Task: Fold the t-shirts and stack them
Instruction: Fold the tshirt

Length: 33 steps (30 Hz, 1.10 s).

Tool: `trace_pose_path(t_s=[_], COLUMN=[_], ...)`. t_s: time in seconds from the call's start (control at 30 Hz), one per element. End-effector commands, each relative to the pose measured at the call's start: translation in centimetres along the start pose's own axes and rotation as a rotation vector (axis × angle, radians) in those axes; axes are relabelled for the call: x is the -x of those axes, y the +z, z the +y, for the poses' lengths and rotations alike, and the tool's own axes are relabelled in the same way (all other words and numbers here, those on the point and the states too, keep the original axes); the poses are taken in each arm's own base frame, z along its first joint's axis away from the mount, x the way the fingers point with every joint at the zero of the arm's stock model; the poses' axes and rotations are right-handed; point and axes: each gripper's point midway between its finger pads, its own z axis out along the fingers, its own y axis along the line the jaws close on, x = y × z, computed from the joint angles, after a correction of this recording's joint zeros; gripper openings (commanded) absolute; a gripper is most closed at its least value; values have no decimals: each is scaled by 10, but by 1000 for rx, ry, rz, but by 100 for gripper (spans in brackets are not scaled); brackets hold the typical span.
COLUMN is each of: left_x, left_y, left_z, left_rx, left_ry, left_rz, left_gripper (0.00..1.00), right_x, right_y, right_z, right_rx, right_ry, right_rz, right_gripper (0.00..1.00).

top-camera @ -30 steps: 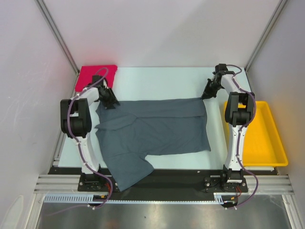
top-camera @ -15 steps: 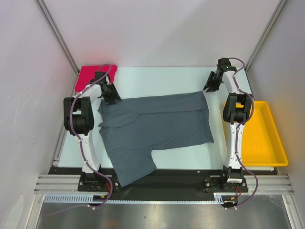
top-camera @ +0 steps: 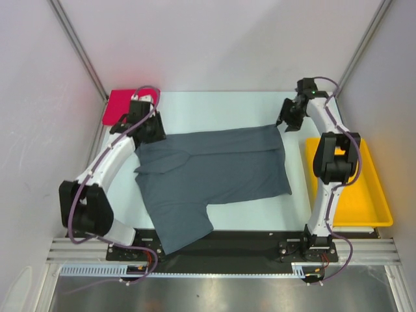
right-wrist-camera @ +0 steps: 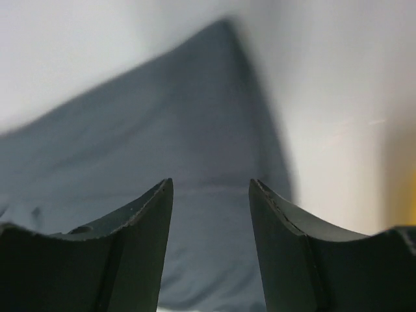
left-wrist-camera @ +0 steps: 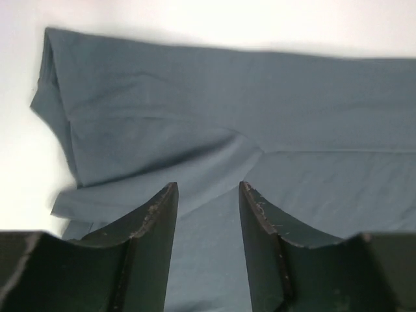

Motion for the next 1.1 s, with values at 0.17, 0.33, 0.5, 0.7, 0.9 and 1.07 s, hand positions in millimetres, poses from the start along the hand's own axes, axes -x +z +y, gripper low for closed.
trace_pose_path(t_s=[0.17, 0.33, 0.5, 0.7, 0.9, 1.07], left_x=[-87, -110, -118, -132, -131, -129], left_y=[-1, 21, 38, 48, 54, 60], left_z=[18, 32, 31, 22, 26, 22], left_rx=[124, 178, 156, 122, 153, 143], left_ry=[101, 145, 154, 75, 29, 26], left_rz=[131, 195, 203, 252, 283, 295], left_gripper=[52, 49, 57, 57, 51, 43], right_x=[-126, -189, -210, -188, -172, -171], right_y=[-69, -89, -111, -121, -122, -115], right_z=[158, 171, 152, 133, 129, 132], right_rx=[506, 549, 538, 542, 558, 560], right_ry=[-158, -251, -278, -227, -181, -174], right_rz=[140, 213, 191, 135, 114, 133], right_gripper=[59, 59, 60, 60, 59, 59])
